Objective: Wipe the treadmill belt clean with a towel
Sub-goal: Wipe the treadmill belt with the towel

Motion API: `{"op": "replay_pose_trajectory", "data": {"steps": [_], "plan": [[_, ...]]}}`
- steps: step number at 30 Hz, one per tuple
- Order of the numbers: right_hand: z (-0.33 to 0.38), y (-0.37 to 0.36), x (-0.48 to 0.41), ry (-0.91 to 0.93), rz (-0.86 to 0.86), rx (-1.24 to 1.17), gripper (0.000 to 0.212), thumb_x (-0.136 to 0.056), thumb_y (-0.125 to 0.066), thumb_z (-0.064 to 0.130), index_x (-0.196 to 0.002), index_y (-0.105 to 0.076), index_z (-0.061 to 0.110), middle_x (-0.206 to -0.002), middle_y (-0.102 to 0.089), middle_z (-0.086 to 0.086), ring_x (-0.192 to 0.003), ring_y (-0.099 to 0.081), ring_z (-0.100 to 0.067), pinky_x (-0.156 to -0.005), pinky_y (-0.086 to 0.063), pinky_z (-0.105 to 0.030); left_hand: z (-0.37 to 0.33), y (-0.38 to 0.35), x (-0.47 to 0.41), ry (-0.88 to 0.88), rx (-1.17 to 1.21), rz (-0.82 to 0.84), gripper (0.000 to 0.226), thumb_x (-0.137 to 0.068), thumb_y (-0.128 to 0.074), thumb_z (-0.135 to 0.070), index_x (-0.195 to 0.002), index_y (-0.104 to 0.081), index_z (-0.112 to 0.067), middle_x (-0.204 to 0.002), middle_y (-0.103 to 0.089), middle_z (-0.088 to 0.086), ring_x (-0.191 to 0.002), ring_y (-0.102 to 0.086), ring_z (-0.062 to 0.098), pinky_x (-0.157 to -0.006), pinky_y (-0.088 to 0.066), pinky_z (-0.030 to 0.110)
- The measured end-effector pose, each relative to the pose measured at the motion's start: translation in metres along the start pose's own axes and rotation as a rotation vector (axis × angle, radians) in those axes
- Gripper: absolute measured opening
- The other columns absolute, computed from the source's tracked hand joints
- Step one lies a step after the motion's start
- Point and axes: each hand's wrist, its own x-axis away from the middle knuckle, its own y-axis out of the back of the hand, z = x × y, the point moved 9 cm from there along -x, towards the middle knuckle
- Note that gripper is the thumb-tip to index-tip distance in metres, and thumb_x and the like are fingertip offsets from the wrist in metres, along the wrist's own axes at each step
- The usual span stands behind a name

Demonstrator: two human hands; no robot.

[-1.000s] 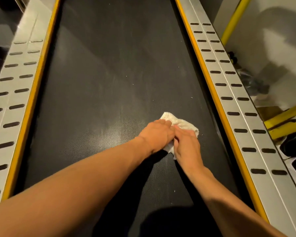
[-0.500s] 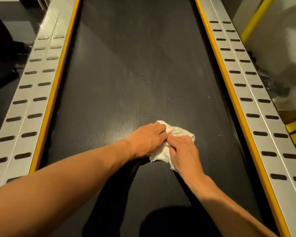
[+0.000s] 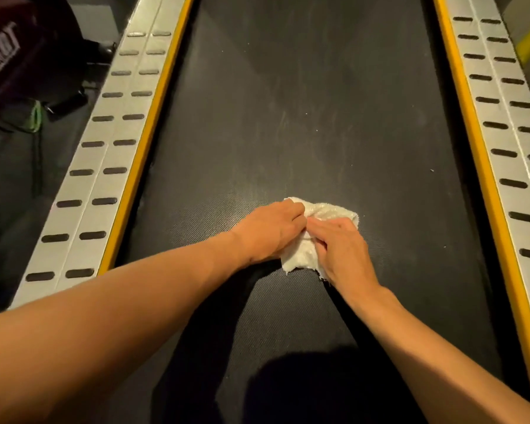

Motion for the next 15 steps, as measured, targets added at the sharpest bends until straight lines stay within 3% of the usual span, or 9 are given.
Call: {"op": "replay_pose_trajectory", "data": {"steps": [4,6,9,12,15], "plan": [[0.004,-0.007,-0.022,0.065,-0.038,0.032,0.011,-0.089,-0.052,0.023,-0.081,-0.06,0.023,-0.085,-0.053,0.011,-0.078,-0.045,-0.008,-0.066,-0.038,-0.026,0.023,0.008,-0.01,0.114,-0.054,0.049,0.021,-0.093,-0.051,-0.023,-0.107,-0.055,-0.008,-0.108,-0.049,0.007,-0.097,-0.049,0.023,-0.074,-0.05,0.04],[0.006,-0.009,-0.007,0.083,-0.048,0.073,0.007,-0.088,-0.053,0.027,-0.083,-0.056,0.027,-0.083,-0.049,0.014,-0.079,-0.044,-0.006,-0.066,-0.035,-0.026,0.011,0.009,-0.006,0.039,-0.05,0.058,0.02,-0.088,-0.056,-0.023,-0.1,-0.057,-0.007,-0.102,-0.051,0.008,-0.091,-0.049,0.024,-0.072,-0.05,0.041],[0.012,-0.009,0.017,0.074,-0.036,0.009,0.02,-0.089,-0.052,0.009,-0.088,-0.055,0.029,-0.095,-0.05,0.008,-0.086,-0.039,0.0,-0.073,-0.034,-0.016,-0.006,0.008,0.01,-0.03,-0.03,0.051,0.02,-0.089,-0.049,-0.026,-0.089,-0.057,-0.007,-0.088,-0.052,0.007,-0.077,-0.052,0.024,-0.061,-0.051,0.039],[0.02,-0.007,-0.006,0.057,-0.031,0.026,0.026,-0.088,-0.052,0.002,-0.107,-0.067,0.011,-0.096,-0.056,-0.001,-0.091,-0.037,-0.007,-0.081,-0.032,-0.024,0.008,0.009,0.015,0.143,-0.064,0.178,0.023,-0.096,-0.045,-0.027,-0.104,-0.056,-0.008,-0.102,-0.05,0.007,-0.09,-0.053,0.025,-0.072,-0.051,0.042],[0.034,-0.009,-0.016,0.02,-0.012,0.041,0.022,-0.087,-0.051,-0.002,-0.097,-0.067,0.008,-0.088,-0.045,0.004,-0.082,-0.037,-0.013,-0.073,-0.033,-0.028,0.03,0.017,0.019,0.312,-0.092,0.292,0.027,-0.098,-0.044,-0.029,-0.113,-0.055,-0.009,-0.111,-0.048,0.007,-0.103,-0.053,0.028,-0.078,-0.048,0.042]]}}
